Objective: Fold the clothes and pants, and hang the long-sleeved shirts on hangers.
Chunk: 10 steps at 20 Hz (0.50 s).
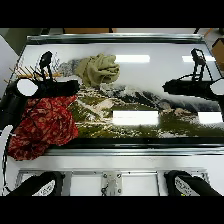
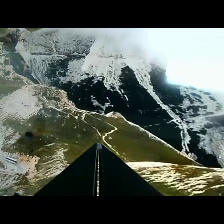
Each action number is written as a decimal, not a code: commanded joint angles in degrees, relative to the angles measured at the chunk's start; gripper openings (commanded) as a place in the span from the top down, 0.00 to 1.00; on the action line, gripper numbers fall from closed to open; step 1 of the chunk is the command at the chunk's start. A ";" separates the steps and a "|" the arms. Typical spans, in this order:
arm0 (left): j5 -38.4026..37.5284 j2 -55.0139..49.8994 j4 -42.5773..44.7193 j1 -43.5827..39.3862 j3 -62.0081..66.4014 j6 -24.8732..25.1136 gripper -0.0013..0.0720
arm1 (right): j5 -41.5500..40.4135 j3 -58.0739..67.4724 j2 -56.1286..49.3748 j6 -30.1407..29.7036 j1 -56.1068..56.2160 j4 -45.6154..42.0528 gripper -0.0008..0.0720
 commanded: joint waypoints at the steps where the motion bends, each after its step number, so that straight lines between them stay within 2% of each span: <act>1: 0.00 0.00 0.00 0.02 0.00 0.00 0.96 | 0.02 -0.02 0.00 0.02 0.02 0.00 0.96; 6: 2.40 0.02 0.70 0.52 0.17 0.09 0.96 | 0.02 -0.02 0.00 0.02 0.02 0.00 0.96; 7: 1.75 0.02 2.78 1.53 1.07 0.55 0.94 | 0.02 -0.02 0.00 0.02 0.02 0.00 0.96; 8: -0.85 0.07 7.26 3.21 2.71 2.10 0.44 | 0.02 -0.02 0.00 0.02 0.02 0.00 0.96; 9: -4.28 0.04 12.52 5.03 4.39 2.03 0.01 | 0.02 -0.02 0.00 0.02 0.02 0.00 0.96; 10: -8.39 0.04 18.38 7.19 5.75 2.01 0.01 | 0.02 -0.02 0.00 0.00 0.02 0.00 0.96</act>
